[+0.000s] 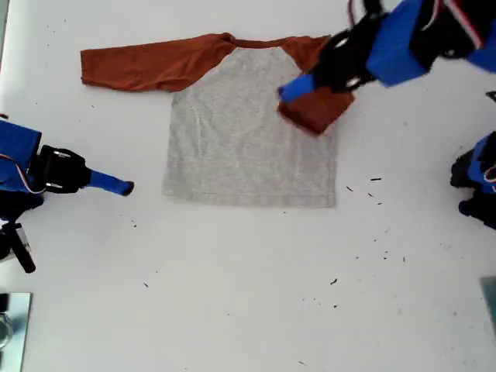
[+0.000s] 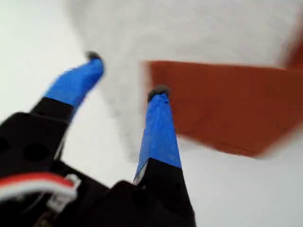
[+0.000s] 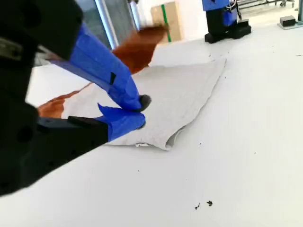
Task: Fold t shirt
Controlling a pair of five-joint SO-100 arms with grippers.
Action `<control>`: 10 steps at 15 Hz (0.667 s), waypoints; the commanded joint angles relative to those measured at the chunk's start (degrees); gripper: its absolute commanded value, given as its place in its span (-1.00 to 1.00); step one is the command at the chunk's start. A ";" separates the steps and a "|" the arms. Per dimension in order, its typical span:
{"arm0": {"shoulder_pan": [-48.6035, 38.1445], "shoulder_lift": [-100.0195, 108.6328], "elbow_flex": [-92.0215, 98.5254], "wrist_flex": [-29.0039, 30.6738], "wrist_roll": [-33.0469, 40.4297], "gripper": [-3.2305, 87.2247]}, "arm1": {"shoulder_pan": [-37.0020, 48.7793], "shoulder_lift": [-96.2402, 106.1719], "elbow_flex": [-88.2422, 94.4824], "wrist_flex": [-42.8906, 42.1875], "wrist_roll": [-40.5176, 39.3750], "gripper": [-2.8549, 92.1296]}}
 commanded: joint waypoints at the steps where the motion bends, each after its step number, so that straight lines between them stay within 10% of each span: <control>1: -0.53 0.35 0.53 0.09 -0.26 -0.91 | -4.66 -1.93 -12.48 1.67 2.37 -0.35; 10: -4.13 0.35 0.53 0.18 -1.32 -0.93 | 17.84 64.86 77.52 -5.71 7.91 -0.75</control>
